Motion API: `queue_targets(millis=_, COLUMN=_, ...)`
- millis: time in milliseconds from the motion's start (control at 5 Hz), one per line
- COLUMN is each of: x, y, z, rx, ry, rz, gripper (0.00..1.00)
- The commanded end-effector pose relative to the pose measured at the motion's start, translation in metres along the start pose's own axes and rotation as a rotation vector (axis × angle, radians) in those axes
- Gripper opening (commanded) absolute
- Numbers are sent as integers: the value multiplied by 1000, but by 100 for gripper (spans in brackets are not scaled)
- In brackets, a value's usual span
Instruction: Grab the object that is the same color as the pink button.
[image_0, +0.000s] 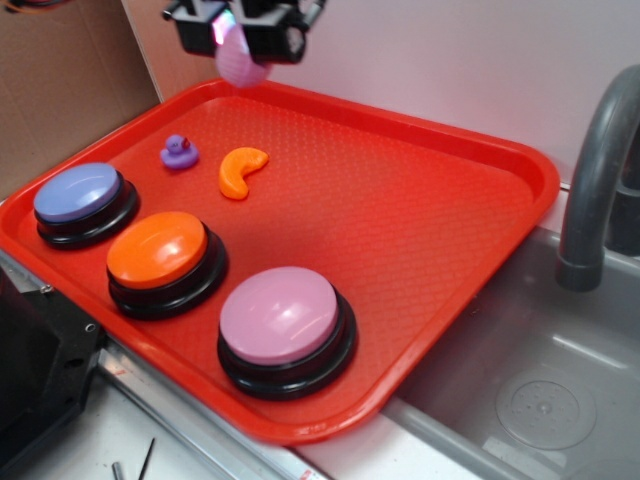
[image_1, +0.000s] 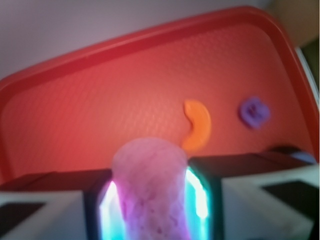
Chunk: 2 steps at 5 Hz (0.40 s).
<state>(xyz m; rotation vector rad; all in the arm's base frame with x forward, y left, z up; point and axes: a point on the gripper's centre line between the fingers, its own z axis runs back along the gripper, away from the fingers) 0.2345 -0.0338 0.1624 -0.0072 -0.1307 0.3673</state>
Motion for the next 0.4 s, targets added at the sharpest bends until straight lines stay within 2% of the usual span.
queue_targets(millis=0, x=-25, y=20, z=48, rx=-81, ry=-49, rz=29, gripper=0)
queue_targets(millis=200, x=-24, y=20, z=46, rx=-104, ry=-60, rz=11, gripper=0)
